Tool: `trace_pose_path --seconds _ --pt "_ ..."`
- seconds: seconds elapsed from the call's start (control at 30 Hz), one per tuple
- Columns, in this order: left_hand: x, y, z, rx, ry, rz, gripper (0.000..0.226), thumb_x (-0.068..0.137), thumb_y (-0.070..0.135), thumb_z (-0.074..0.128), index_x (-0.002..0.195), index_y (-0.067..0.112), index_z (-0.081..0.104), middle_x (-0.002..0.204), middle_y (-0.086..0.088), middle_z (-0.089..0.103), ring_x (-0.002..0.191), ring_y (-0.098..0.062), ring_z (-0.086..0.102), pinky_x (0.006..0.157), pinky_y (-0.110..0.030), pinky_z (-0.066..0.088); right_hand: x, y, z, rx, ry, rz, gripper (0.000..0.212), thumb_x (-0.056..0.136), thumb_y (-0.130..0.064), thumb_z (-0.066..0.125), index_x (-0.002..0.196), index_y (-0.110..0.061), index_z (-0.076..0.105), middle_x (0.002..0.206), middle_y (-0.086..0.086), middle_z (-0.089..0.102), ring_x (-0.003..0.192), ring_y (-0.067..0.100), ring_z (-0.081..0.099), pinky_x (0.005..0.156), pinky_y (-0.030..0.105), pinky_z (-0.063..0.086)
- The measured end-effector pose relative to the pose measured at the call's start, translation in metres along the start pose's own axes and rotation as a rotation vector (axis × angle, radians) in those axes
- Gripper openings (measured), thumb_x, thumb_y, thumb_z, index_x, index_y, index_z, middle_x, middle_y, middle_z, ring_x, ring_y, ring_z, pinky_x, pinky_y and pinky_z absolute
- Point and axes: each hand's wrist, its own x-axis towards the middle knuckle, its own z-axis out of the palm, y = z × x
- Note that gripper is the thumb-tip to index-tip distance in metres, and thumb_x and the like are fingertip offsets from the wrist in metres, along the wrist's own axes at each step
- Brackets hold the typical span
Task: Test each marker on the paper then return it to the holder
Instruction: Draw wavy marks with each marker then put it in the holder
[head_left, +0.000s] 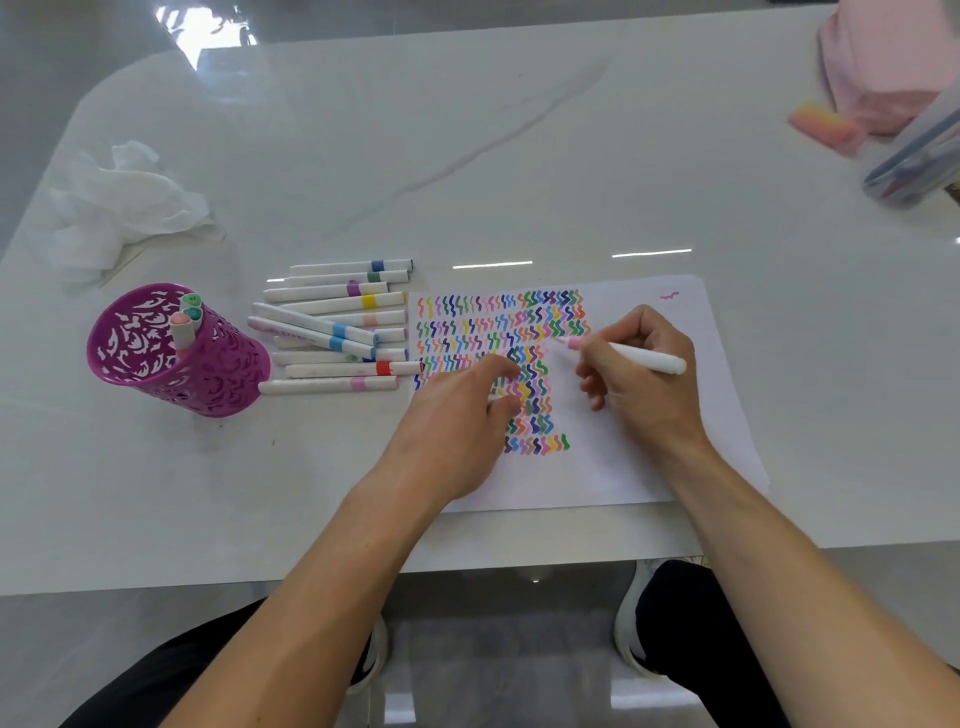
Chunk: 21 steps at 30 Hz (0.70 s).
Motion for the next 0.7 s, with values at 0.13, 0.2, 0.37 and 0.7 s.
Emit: trace_pose_path --seconds 0.13,0.2,0.37,0.7 --pt "-0.002 0.001 -0.001 0.025 0.025 0.014 0.032 0.103 0.039 0.054 0.135 0.039 0.051 0.118 0.004 0.068 0.096 -0.013 0.064 0.071 -0.025 0.051 0.005 -0.006 -0.004 0.134 0.045 0.006 0.024 0.084 -0.011 0.079 0.081 -0.012 0.055 0.065 0.008 0.067 0.051 0.021 0.06 0.044 0.028 0.046" --pt "-0.004 0.002 -0.002 0.023 0.054 0.018 0.035 0.102 0.039 0.056 0.137 0.037 0.05 0.118 0.004 0.068 0.099 -0.016 0.064 0.078 -0.031 0.053 0.003 -0.005 -0.003 0.131 0.017 -0.014 0.019 0.086 -0.012 0.078 0.085 -0.014 0.059 0.067 0.004 0.066 0.052 0.019 0.059 0.045 0.028 0.047" --pt "-0.009 -0.001 -0.009 -0.082 0.181 -0.003 0.023 0.095 0.036 0.067 0.117 0.033 0.06 0.088 0.018 0.059 0.078 -0.002 0.059 0.064 -0.016 0.044 0.0 -0.009 -0.004 0.091 -0.02 -0.064 0.012 0.086 -0.018 0.079 0.097 -0.021 0.074 0.074 -0.007 0.068 0.06 0.013 0.061 0.052 0.024 0.05" --pt "-0.012 0.002 -0.018 -0.508 0.185 -0.057 0.01 0.101 0.028 0.06 0.108 0.029 0.067 0.092 0.011 0.071 0.079 -0.005 0.069 0.069 -0.022 0.057 -0.012 -0.033 0.004 0.17 -0.191 -0.053 0.017 0.094 -0.021 0.061 0.088 -0.011 0.075 0.078 0.008 0.076 0.065 0.018 0.066 0.052 0.029 0.054"
